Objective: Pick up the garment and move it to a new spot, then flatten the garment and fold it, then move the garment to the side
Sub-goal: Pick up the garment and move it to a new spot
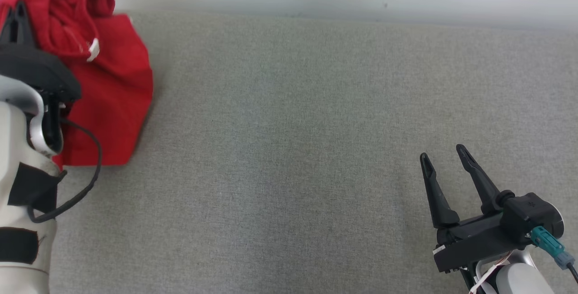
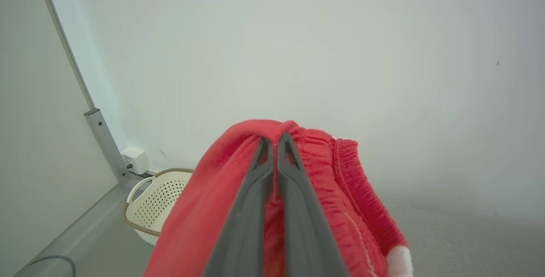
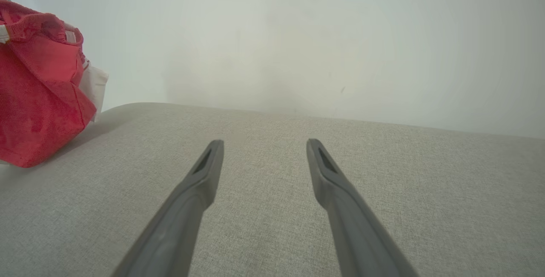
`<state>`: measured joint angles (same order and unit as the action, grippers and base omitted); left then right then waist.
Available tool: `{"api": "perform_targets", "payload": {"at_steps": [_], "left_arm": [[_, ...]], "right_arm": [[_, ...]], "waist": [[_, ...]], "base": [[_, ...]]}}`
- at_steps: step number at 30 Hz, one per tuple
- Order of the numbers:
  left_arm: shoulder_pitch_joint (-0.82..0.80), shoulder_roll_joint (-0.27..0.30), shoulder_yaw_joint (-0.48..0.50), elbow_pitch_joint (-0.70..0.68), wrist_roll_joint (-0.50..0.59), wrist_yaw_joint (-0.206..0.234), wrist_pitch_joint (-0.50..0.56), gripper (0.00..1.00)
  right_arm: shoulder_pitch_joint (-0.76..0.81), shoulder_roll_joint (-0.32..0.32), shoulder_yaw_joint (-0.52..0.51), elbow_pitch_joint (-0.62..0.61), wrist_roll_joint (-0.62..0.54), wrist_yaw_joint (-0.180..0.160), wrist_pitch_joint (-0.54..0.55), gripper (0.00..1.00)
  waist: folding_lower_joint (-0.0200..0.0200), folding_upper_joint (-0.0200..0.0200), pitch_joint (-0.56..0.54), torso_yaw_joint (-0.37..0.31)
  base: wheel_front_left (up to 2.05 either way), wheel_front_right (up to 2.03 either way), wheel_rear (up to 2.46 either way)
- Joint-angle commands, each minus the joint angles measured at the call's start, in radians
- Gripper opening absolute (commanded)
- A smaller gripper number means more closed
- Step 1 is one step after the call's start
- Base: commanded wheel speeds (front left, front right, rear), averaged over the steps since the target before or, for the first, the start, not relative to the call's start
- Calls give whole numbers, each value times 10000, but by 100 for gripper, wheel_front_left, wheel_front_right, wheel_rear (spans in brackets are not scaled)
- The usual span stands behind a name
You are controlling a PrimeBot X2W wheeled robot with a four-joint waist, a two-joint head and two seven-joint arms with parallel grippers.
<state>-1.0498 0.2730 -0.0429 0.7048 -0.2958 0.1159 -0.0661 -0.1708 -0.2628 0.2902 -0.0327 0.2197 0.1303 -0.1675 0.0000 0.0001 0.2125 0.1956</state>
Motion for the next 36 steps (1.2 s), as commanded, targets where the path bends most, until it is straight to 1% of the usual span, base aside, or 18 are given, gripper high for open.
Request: {"api": "perform_targets", "payload": {"at_steps": [1,2,6,12,17,20,22,25,26,29,33,36], "left_arm": [[1,-31,-47,-183,145,12,-48,0],[92,-111,-65,-458,66,-16,-88,0],[613,-160,-324,-1839,258,102,-156,0],[1896,-542,-844,-4456,387,250,134,0],[3135,-970,-1539,-6413,532,378,498,0],[3738,-1225,-2096,-7268,660,378,682,0],[4067,-1458,-2511,-7619,617,301,781,0],[4307,-1720,-3091,-7884,623,285,828,0],[4351,-1819,-3316,-7878,561,234,824,0],[4267,-1993,-3757,-7654,463,293,696,0],[3930,-2123,-4141,-6869,388,463,497,0],[3795,-2176,-4483,-5955,124,461,360,0]], "right_arm": [[117,28,-12,7,-40,8,-38,100],[137,63,-37,11,-45,8,-56,100],[246,203,-142,2,-76,8,-81,100],[412,397,-431,-19,-132,8,-114,100],[356,514,-568,-43,-188,8,-169,100],[303,585,-616,-62,-229,8,-178,100],[248,618,-655,-71,-213,8,-200,100],[159,647,-695,-68,-237,8,-250,100],[140,659,-729,-63,-229,8,-280,100],[-15,686,-691,-3,-184,8,-324,100],[-131,741,-587,112,-101,8,-406,100],[-166,780,-615,225,-30,8,-470,100]], "waist": [[0,-1,-221,43],[0,-1,-296,32],[0,-1,-567,-59],[0,-1,-781,-340],[0,-1,-800,-776],[0,-1,-744,-1120],[0,-1,-694,-1392],[0,-1,-545,-1863],[0,-1,-494,-2025],[0,-1,-321,-2618],[0,-1,-82,-3409],[0,-1,106,-3873]], "base": [[0,0,0],[0,0,0],[0,0,0],[0,0,0],[0,0,0],[0,0,0],[0,0,0],[0,0,0],[0,0,0],[0,0,0],[0,0,0],[0,0,0]]}}
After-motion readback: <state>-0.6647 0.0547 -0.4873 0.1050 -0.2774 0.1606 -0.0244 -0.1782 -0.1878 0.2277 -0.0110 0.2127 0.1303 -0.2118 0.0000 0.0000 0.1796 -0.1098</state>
